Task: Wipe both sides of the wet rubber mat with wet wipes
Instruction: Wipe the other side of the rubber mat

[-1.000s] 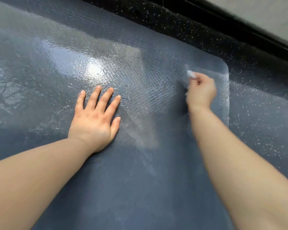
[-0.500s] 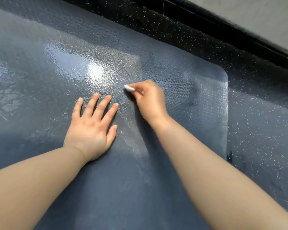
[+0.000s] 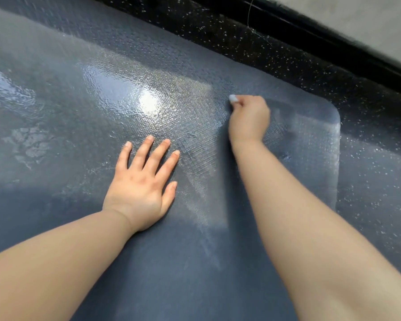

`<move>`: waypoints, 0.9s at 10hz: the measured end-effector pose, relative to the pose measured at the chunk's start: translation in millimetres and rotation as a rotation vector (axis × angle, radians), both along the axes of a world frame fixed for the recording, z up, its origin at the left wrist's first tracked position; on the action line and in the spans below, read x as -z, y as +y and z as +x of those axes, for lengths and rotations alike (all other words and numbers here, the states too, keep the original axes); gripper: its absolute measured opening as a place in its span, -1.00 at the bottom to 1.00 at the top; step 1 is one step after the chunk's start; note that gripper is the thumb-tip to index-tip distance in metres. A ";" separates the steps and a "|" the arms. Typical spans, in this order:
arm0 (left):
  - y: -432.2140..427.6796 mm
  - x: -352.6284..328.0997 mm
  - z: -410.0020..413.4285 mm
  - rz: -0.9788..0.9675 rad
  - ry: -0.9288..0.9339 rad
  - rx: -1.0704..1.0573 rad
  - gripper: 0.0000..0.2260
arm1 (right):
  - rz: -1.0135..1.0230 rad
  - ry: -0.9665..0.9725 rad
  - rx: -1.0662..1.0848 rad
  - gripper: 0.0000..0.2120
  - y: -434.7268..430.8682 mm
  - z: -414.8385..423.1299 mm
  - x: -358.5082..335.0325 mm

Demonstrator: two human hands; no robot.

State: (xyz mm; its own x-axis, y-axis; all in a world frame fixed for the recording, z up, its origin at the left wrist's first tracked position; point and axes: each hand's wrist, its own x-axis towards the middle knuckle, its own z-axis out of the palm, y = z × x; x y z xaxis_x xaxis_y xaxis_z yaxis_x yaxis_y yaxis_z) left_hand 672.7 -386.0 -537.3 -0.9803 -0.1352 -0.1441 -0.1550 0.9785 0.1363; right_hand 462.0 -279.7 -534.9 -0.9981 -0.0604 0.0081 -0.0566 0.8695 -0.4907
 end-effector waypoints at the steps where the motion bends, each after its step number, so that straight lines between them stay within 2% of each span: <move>1: 0.5 -0.3 -0.3 0.008 -0.002 0.001 -0.47 | -0.095 -0.040 -0.306 -0.81 -22.1 37.4 1.6; 2: -0.6 0.3 0.2 0.011 -0.002 -0.003 -0.47 | -0.296 -0.057 -0.234 -0.84 -1.2 14.6 -11.7; 3: -1.4 1.2 -0.2 0.012 -0.002 0.001 -0.47 | -0.247 0.029 0.161 -0.79 42.4 -41.3 -20.1; 4: -2.0 0.9 -0.5 0.009 -0.007 0.002 -0.47 | -0.085 -0.089 0.401 -0.73 79.2 -76.0 -21.4; 5: -1.5 1.7 -0.7 0.006 -0.013 0.002 -0.47 | -0.085 -0.135 0.421 -0.74 58.5 -77.8 -16.1; 6: -1.8 2.9 -0.8 0.007 -0.011 0.008 -0.48 | -0.126 -0.061 0.216 -0.65 -1.2 -54.0 -9.7; 7: -1.8 3.0 -0.5 0.009 -0.006 0.007 -0.48 | -0.110 -0.023 0.064 -0.70 -23.0 -36.9 -0.5; 8: -2.0 3.9 0.0 0.011 0.001 0.010 -0.48 | -0.264 0.064 0.131 -0.81 -2.7 -44.9 -6.2; 9: -1.7 4.0 -0.2 0.012 0.005 0.011 -0.48 | -0.473 0.065 0.278 -0.80 28.4 -58.4 -17.4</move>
State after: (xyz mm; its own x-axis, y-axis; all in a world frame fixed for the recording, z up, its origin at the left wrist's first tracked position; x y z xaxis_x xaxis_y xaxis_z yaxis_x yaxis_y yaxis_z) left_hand 672.6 -387.8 -541.3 -0.9824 -0.1224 -0.1407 -0.1432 0.9785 0.1485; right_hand 403.6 -251.3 -517.5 -0.9726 0.2303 0.0328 0.1000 0.5416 -0.8347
